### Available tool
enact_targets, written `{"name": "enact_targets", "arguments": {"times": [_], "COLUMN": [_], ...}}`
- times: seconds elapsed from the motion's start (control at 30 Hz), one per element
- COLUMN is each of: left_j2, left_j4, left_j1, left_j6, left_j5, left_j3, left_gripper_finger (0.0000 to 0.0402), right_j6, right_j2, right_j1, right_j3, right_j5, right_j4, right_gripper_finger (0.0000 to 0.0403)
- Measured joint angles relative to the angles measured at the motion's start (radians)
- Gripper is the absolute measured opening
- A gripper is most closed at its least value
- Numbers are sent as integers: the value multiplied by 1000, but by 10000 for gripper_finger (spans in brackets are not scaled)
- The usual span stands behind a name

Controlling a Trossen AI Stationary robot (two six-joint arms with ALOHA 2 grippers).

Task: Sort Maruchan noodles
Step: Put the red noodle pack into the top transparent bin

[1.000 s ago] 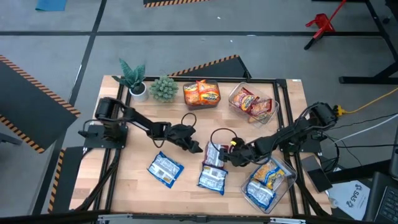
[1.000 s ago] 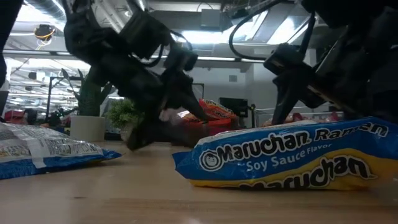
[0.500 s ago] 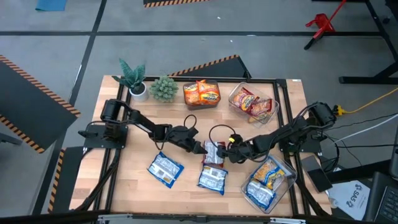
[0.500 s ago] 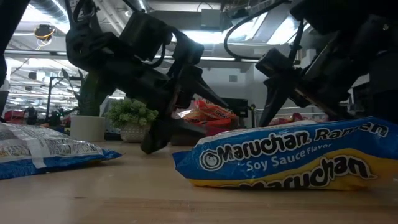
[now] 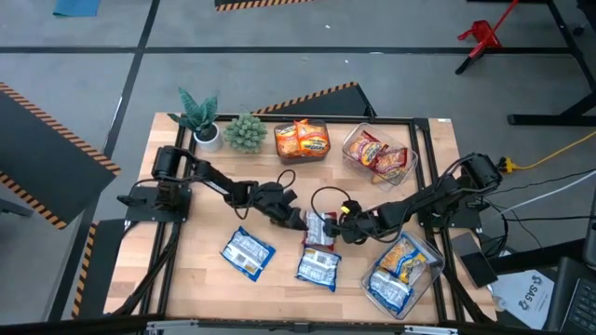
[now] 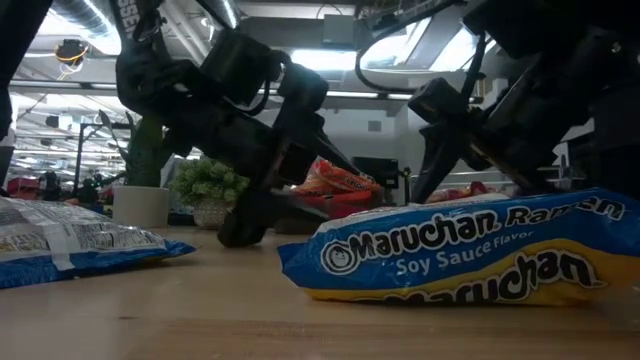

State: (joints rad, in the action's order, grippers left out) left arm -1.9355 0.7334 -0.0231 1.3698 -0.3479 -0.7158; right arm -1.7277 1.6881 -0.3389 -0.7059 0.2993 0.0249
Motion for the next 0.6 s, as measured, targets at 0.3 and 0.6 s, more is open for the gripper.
{"name": "enact_targets", "arguments": {"times": [0.3, 0.6], "left_j2": [226, 522], "left_j4": [-15, 60], "left_j1": [-4, -39], "left_j6": [-93, -264], "left_j5": [-103, 28], "left_j3": [-14, -16], "left_gripper_finger": [222, 221], "right_j6": [39, 118], "right_j2": [1, 2], "right_j1": [0, 0], "right_j3": [1, 1], "right_j5": [5, 3], "right_j4": [25, 52], "right_gripper_finger": [314, 314]}}
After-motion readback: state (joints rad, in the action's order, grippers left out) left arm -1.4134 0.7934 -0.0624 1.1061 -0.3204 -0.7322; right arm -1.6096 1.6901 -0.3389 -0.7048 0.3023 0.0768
